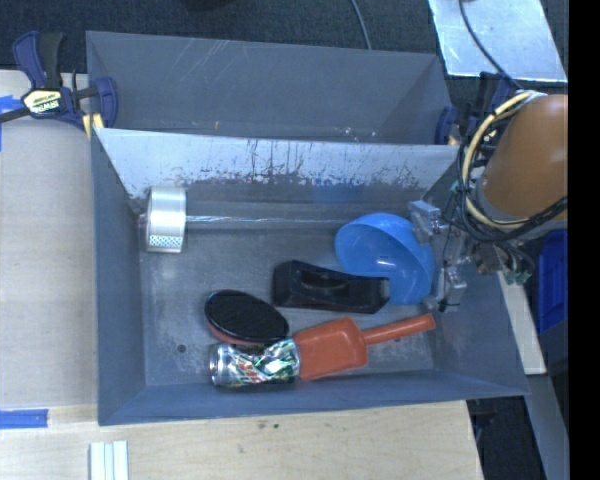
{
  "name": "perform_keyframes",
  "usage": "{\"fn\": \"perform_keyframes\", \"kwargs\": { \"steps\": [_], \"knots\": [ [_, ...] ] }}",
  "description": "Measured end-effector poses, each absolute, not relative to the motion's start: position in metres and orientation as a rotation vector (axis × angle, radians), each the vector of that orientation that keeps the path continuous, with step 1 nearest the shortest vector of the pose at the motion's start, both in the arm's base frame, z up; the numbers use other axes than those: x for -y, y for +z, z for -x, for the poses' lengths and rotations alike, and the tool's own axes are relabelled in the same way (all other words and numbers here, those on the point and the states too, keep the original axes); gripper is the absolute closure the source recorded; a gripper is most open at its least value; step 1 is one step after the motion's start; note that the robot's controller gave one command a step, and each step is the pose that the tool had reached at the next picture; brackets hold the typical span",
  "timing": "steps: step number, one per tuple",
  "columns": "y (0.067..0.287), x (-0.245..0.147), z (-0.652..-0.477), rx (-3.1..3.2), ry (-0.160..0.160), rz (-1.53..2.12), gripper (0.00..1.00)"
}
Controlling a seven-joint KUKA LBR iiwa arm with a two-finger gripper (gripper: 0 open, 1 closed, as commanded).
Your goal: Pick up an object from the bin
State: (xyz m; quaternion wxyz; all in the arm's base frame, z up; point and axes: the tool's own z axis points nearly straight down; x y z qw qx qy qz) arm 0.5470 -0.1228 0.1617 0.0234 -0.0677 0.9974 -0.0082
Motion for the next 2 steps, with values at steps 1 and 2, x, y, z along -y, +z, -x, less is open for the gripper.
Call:
{"fn": "perform_keyframes", "kwargs": {
  "steps": [1, 2],
  "knots": [
    [0.161, 0.123, -0.547, -3.075, -0.032, 0.285, 0.00],
    [0.092, 0.125, -0.527, -2.969, -0.087, 0.460, 1.00]
  ]
}}
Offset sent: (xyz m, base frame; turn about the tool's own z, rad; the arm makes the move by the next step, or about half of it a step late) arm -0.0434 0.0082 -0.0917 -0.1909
